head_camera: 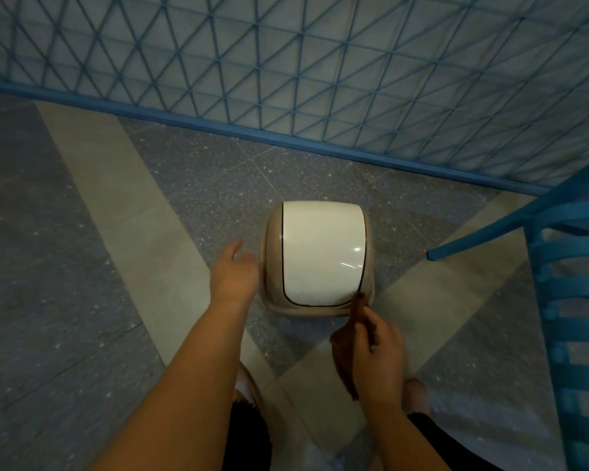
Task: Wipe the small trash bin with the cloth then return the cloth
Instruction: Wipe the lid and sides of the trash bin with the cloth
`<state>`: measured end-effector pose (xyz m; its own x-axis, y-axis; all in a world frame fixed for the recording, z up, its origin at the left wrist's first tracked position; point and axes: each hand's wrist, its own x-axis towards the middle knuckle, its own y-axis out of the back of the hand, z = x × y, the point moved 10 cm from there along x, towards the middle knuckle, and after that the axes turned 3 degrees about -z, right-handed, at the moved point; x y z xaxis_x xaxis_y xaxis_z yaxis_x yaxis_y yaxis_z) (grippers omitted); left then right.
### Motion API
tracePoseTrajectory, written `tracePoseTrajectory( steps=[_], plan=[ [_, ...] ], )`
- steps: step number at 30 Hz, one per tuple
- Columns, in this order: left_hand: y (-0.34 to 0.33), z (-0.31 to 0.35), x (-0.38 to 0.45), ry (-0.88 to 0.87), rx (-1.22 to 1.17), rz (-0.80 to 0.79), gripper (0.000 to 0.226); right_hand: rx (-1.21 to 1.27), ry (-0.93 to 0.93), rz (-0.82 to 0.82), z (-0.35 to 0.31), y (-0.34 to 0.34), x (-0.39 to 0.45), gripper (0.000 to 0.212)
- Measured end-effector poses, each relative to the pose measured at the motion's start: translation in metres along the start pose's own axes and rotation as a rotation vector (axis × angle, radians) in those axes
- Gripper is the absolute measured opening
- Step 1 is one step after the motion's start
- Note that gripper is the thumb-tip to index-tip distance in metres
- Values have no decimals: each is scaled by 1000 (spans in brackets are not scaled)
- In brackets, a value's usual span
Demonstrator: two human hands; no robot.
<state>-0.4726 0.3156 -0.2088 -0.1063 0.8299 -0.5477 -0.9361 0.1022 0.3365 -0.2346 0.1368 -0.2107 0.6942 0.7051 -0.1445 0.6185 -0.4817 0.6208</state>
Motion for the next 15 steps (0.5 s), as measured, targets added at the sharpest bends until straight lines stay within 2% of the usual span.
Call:
tracePoseTrajectory(
  steps=[2,5,9,15],
  plan=[
    [-4,-35,-6,172,21,-44,39,-45,0,-6,2,4,5,32],
    [-18,-54,-8,232,55,-140,15,-108,-34,-59,8,-4,2,29],
    [-21,-67,-4,259,-62,-121,20,-98,-48,-87,4,-23,-7,28],
    [-28,-75,-2,295,-186,-184,23,-88,65,-216,-31,-72,-29,29]
  ],
)
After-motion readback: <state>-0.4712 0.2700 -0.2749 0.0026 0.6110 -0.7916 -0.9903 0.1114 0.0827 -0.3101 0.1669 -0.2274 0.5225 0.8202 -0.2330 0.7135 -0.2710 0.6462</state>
